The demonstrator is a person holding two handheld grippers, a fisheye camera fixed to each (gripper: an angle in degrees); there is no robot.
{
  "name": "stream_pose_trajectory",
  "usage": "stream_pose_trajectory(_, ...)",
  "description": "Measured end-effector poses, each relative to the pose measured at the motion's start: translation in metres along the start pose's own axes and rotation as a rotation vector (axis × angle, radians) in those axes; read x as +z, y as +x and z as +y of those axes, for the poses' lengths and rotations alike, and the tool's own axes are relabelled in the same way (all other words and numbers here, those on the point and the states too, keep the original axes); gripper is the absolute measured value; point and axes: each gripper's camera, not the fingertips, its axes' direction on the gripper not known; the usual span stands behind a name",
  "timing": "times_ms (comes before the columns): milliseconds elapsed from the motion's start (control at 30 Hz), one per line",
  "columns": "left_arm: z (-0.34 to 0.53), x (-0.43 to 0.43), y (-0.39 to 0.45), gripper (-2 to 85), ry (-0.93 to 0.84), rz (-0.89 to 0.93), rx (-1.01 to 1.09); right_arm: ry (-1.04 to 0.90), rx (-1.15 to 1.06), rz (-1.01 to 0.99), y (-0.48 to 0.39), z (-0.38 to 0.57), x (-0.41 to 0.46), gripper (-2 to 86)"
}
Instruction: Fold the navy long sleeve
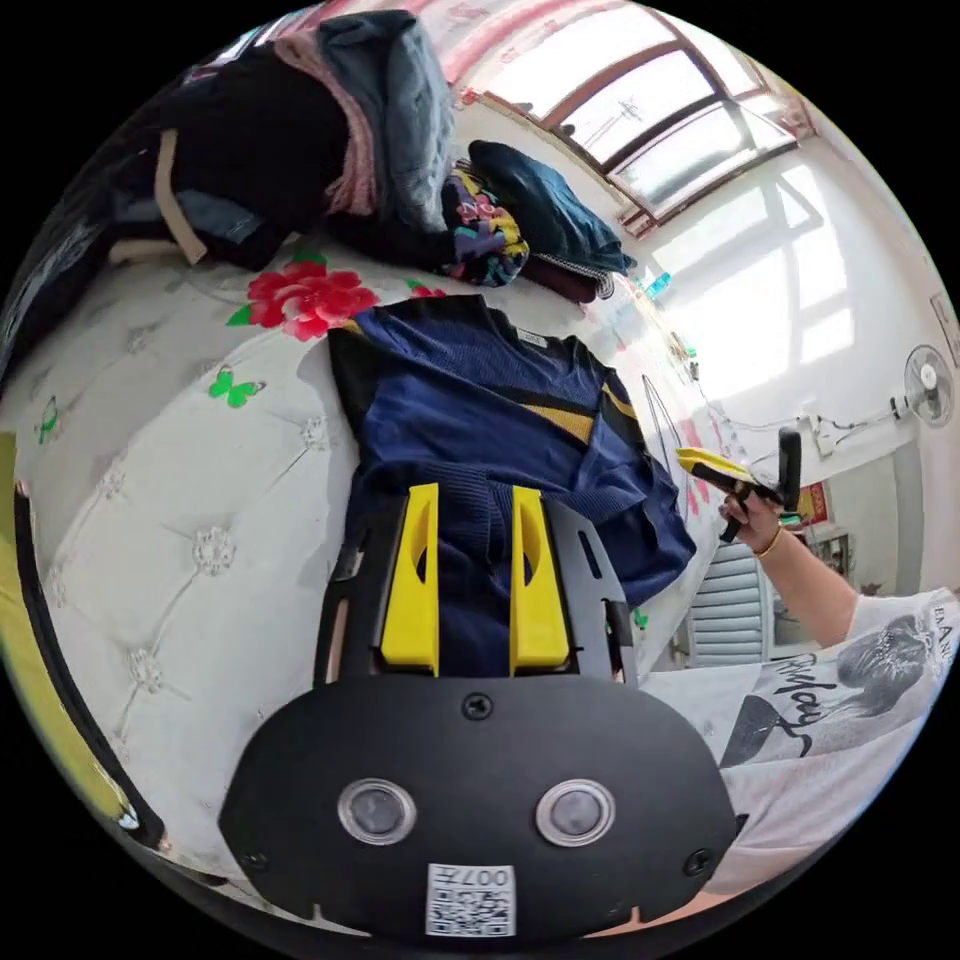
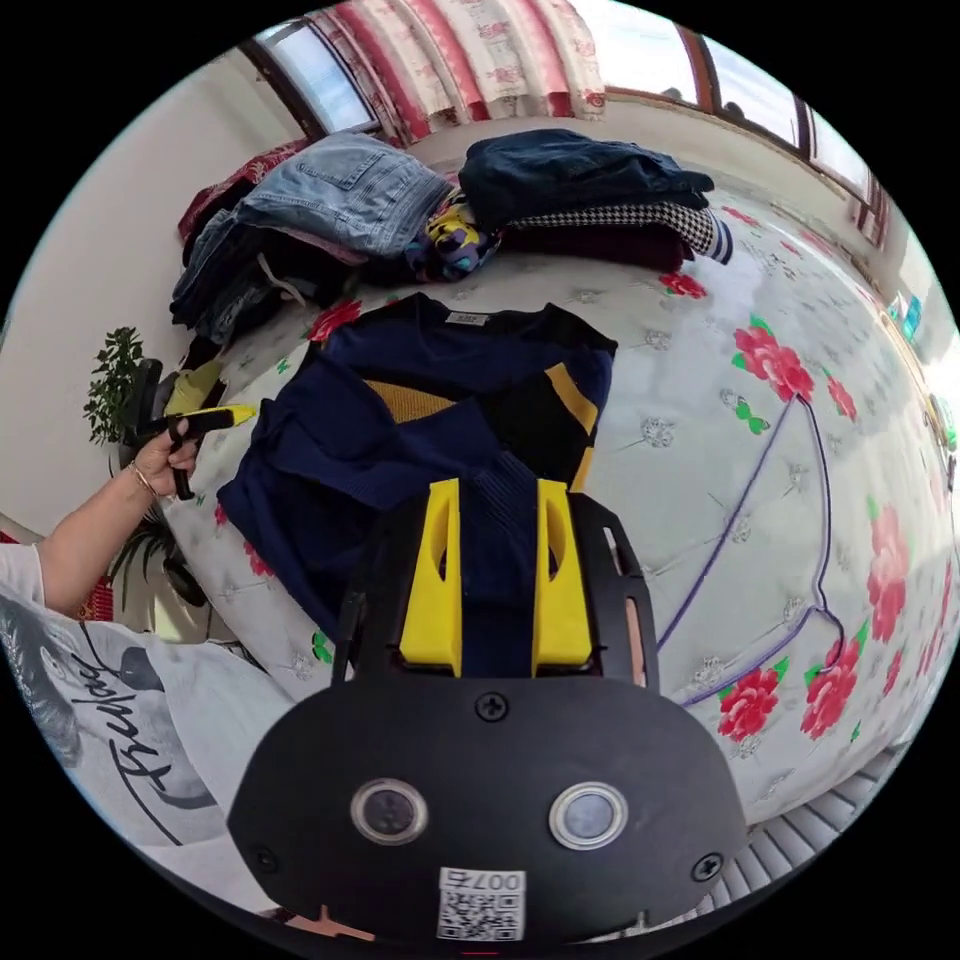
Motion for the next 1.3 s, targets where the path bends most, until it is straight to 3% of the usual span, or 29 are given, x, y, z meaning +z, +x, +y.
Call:
stream_pose_trajectory(100, -0.016, 0.04, 0.01, 3.4, -0.159, -0.092, 0.024, -0.135, -0.055, 0.059, -0.007, -0.017, 0.034, 2.2)
stream_pose_trajectory(167, -0.018, 0.045, 0.007, 0.5, -0.176, -0.117, -0.043, -0.195, -0.052, 0.07, -0.004, -0.018, 0.048, 1.0)
stream_pose_trajectory(233, -0.019, 0.035, 0.001, -0.4, -0.137, -0.008, -0.124, -0.17, -0.026, 0.049, 0.004, -0.017, 0.044, 0.4)
stream_pose_trajectory(333, -0.014, 0.001, -0.01, -0.8, 0.034, 0.167, -0.191, -0.007, 0.095, -0.151, 0.036, -0.014, 0.008, 0.0)
stream_pose_trajectory(467, 0.004, -0.018, -0.058, -0.7, 0.237, 0.334, -0.523, 0.136, 0.397, -0.298, 0.101, -0.009, -0.017, 0.0)
stream_pose_trajectory(533, 0.01, -0.012, -0.068, -0.3, 0.27, 0.334, -0.583, 0.132, 0.518, -0.285, 0.121, -0.003, -0.01, 0.2)
stream_pose_trajectory(600, 0.017, -0.004, -0.069, 1.5, 0.23, 0.224, -0.622, 0.093, 0.607, -0.27, 0.134, 0.01, 0.002, 0.7)
stream_pose_trajectory(767, 0.044, -0.008, -0.047, 5.0, 0.157, 0.162, -0.509, 0.105, 0.545, -0.229, 0.124, 0.052, -0.008, 2.7)
stream_pose_trajectory(967, 0.096, -0.001, 0.005, 5.9, -0.053, 0.031, -0.298, 0.046, 0.491, -0.203, 0.102, 0.133, -0.027, 4.9)
stream_pose_trajectory(1200, 0.125, 0.019, 0.026, 0.0, -0.181, -0.089, -0.218, -0.06, 0.462, -0.188, 0.084, 0.174, -0.017, 5.0)
stream_pose_trajectory(1300, 0.134, 0.006, 0.029, -0.7, -0.13, -0.015, -0.181, -0.102, 0.438, -0.18, 0.079, 0.171, -0.009, 3.0)
